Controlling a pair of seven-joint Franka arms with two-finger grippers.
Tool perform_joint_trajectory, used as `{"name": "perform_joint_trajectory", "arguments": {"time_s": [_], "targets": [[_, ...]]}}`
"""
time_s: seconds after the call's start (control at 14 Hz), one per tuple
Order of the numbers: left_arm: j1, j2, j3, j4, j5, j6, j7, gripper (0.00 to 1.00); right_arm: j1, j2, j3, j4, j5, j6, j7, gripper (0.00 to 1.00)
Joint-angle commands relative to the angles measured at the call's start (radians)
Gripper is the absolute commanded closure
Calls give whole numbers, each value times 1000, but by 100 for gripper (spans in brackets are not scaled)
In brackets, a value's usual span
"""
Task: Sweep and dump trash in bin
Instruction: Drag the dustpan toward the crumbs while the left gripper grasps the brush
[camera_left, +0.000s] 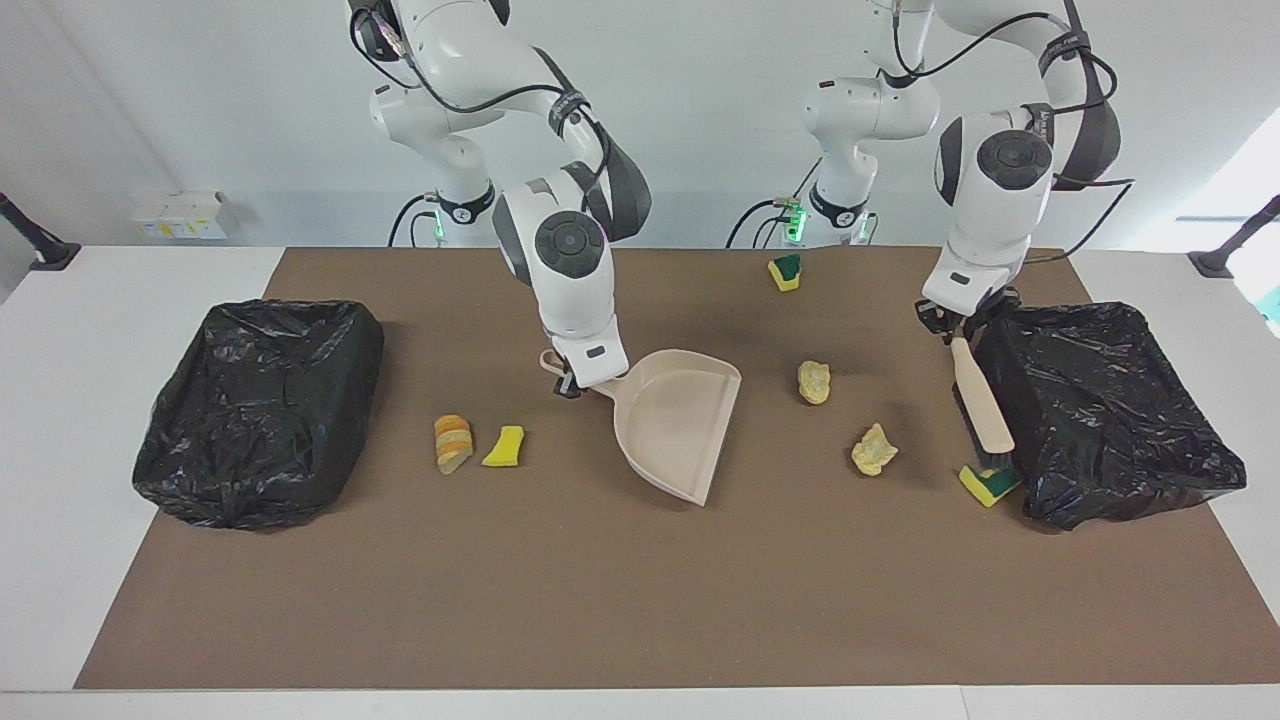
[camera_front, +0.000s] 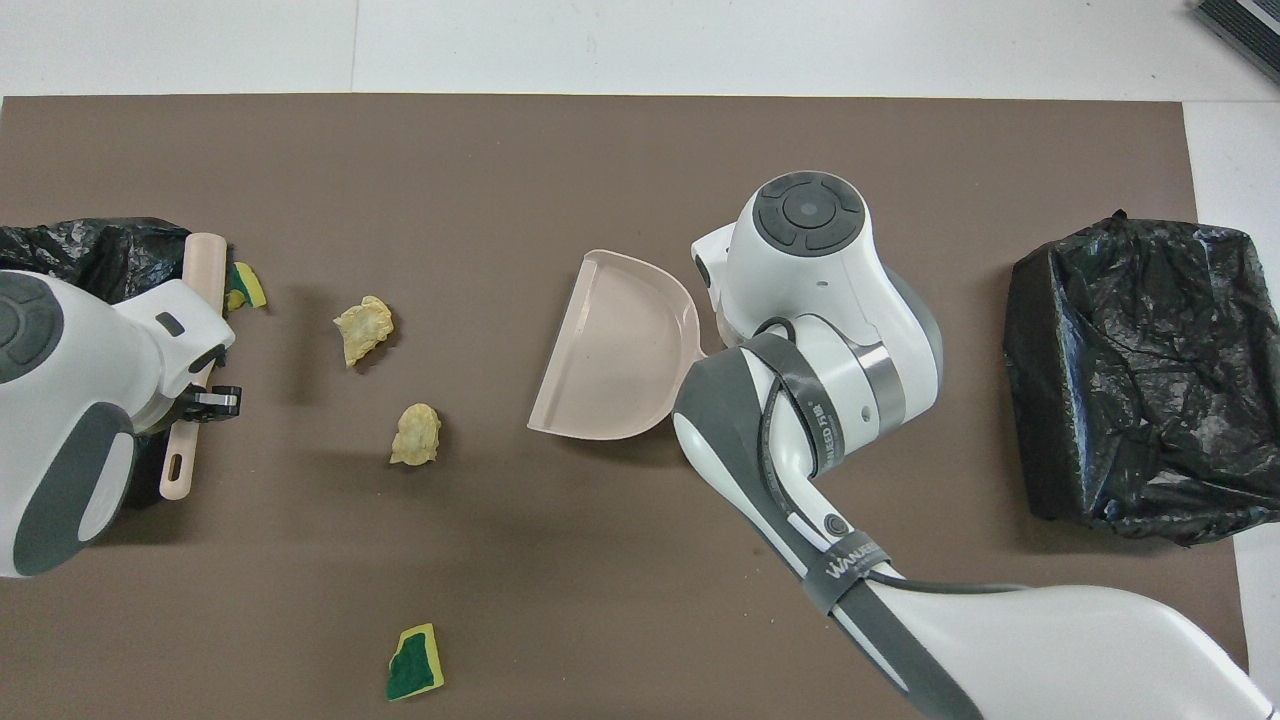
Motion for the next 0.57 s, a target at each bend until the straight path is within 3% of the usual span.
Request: {"name": "perform_joint_trajectory", "arguments": {"time_s": [0.0,0.29,0.5], "targets": [[31,90,-13,61,107,48,21,100,12,-71,6,-85,-68,14,-61,100],[149,206,-14,87,115,200,142,100,61,-86,7,-121,-163,15,-66,100],[137,213,-16,83,108,192,143,100,92,-77,7,-121,-168,46,-66,100]]}}
